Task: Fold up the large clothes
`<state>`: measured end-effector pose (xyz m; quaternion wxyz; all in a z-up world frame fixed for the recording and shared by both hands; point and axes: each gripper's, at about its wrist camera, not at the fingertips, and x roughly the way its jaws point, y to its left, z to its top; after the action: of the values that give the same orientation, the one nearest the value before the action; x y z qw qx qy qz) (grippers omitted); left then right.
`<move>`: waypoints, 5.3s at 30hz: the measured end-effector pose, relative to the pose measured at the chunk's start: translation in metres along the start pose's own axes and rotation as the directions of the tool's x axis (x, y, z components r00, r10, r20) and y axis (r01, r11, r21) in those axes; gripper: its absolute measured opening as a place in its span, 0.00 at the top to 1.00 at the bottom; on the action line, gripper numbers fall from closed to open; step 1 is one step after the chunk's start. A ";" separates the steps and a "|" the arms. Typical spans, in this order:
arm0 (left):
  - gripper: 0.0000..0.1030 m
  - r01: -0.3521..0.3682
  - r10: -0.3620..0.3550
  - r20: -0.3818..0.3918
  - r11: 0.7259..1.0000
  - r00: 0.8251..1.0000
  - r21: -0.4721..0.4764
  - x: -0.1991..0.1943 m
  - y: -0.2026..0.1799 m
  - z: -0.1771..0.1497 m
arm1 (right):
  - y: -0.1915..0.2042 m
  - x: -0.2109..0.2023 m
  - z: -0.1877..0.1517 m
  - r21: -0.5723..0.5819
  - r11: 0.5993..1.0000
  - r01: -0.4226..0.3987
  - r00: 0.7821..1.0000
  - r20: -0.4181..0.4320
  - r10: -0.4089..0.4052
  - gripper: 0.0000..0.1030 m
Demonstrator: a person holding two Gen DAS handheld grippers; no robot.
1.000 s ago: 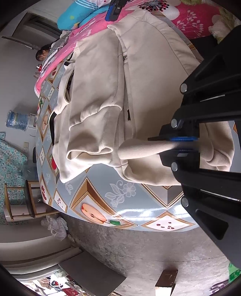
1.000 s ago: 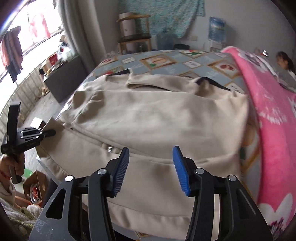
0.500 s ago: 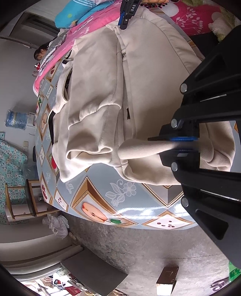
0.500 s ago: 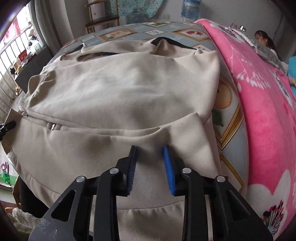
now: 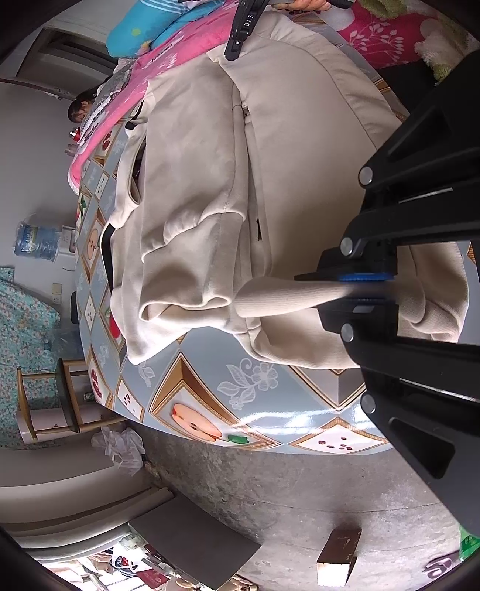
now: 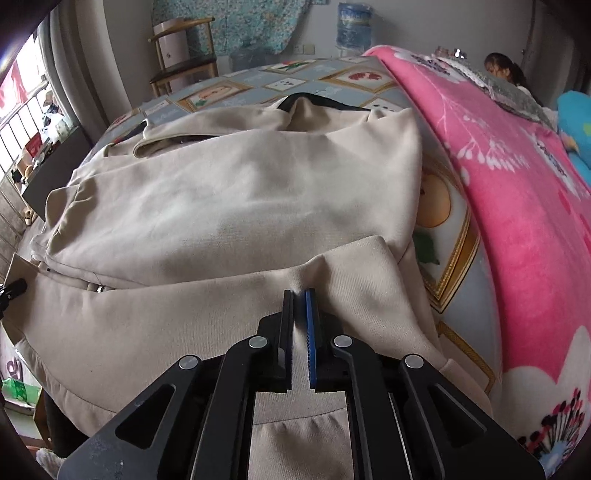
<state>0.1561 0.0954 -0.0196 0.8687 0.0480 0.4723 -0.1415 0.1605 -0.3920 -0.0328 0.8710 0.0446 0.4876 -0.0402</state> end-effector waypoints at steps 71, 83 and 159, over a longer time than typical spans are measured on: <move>0.93 -0.137 0.140 -0.045 0.989 0.989 0.054 0.007 -0.023 0.003 | 0.093 -0.011 -0.040 -0.124 0.969 -0.216 0.974 -0.097 0.204 0.23; 0.93 -0.191 0.195 -0.027 0.977 0.980 0.097 0.010 -0.028 -0.001 | -0.021 -0.038 -0.007 0.068 0.968 -0.241 0.970 0.049 0.238 0.26; 0.93 -0.191 0.195 -0.032 0.977 0.980 0.097 0.014 -0.028 0.000 | -0.137 0.049 0.024 0.322 0.630 -0.706 0.582 -0.244 0.776 0.48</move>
<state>0.1553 0.0660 -0.0302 0.8651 0.1373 0.4762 -0.0774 0.1905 -0.5324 -0.0679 0.6935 0.3342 0.5679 0.2913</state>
